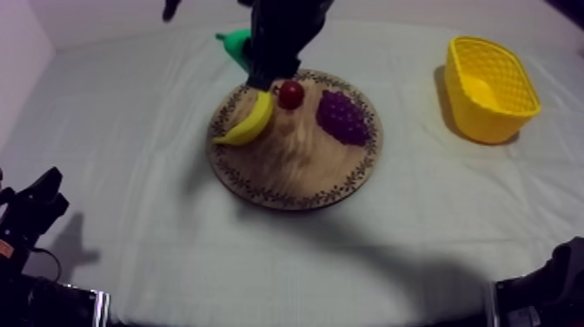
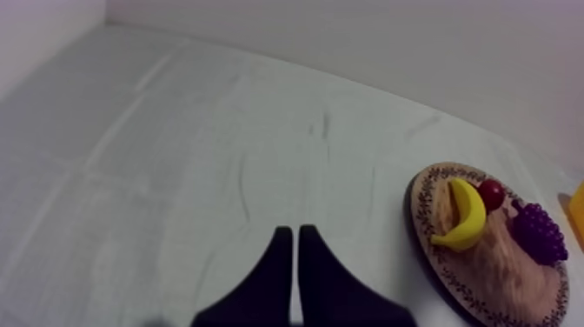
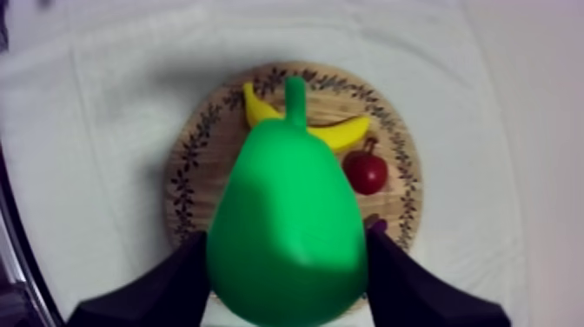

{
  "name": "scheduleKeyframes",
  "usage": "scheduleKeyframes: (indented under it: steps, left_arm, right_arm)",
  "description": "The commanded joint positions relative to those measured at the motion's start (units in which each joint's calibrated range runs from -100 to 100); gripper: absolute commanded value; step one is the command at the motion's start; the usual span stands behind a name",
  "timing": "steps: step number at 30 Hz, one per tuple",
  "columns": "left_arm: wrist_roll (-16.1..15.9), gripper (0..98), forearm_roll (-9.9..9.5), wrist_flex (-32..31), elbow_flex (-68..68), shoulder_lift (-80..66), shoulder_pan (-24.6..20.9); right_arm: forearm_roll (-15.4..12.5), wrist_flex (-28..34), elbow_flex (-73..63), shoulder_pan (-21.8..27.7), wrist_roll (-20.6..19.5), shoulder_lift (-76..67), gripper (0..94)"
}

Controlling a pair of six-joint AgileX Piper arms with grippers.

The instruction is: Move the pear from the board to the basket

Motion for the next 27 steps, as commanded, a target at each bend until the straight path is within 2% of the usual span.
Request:
scheduleKeyframes:
  steps: [1, 6, 13, 21, 27]
  left_arm:
    - [0.0, 0.1, -0.03, 0.0, 0.0, 0.0, 0.0]
    - [0.0, 0.1, -0.03, 0.0, 0.0, 0.0, 0.0]
    - [0.0, 0.1, -0.03, 0.0, 0.0, 0.0, 0.0]
    - [0.0, 0.1, -0.03, 0.0, 0.0, 0.0, 0.0]
    - [0.0, 0.1, -0.03, 0.0, 0.0, 0.0, 0.0]
  right_arm:
    - [0.0, 0.5, -0.2, 0.5, -1.2, -2.1, 42.3]
    - [-0.6, 2.1, 0.5, 4.3, -3.6, -4.6, 42.7]
    - [-1.6, 1.5, 4.6, 14.0, -5.6, -5.8, 43.7]
    - [-2.0, -0.3, 6.8, 26.1, -4.5, -5.5, 44.4]
    - [-1.7, -1.5, 6.6, 33.2, -3.4, -4.5, 44.8]
